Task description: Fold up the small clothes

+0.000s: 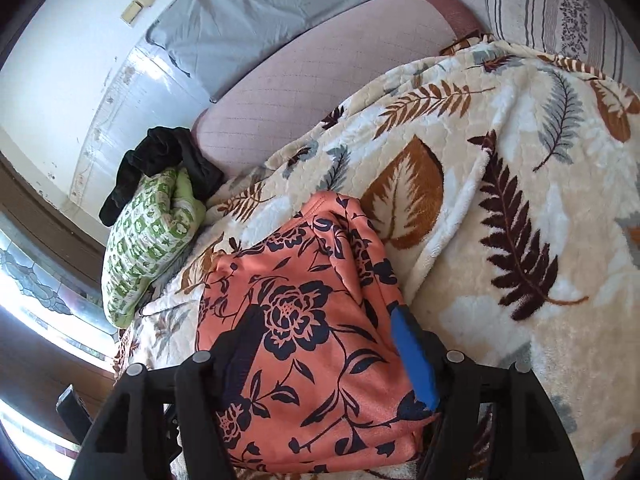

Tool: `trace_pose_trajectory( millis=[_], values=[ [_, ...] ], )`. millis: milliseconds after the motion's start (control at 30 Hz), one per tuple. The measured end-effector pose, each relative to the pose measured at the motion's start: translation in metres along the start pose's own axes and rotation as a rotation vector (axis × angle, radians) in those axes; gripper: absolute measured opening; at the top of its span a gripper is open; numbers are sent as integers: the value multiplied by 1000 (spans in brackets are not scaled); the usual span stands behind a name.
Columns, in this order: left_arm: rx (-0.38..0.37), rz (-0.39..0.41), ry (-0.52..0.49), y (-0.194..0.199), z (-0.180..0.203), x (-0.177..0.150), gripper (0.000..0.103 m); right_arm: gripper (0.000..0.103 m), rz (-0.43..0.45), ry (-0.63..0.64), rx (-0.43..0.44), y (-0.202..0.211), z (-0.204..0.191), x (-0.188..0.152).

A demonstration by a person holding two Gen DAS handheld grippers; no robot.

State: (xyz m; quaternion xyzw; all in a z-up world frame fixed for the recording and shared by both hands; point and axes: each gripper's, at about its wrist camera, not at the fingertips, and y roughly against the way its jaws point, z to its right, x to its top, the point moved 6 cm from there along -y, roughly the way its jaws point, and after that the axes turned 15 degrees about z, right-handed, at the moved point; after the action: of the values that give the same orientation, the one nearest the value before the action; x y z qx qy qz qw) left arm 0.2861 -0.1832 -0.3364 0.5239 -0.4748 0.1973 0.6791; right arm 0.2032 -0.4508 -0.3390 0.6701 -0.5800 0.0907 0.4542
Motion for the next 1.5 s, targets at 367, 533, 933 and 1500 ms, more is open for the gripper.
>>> trace_pose_trajectory(
  millis=[367,533,933,1500],
  values=[
    [4,0,13,-1,-3,2,90,69,-37,8,20,-6,-10,-13],
    [3,-3,13,-2,-2,1,90,69,-35,42,33,-6,-19,-16],
    [4,-1,13,-3,0,1,90,69,-25,46,43,-2,-20,-14],
    [12,-5,21,-4,-2,2,90,69,-26,55,48,-4,-23,-15]
  ],
)
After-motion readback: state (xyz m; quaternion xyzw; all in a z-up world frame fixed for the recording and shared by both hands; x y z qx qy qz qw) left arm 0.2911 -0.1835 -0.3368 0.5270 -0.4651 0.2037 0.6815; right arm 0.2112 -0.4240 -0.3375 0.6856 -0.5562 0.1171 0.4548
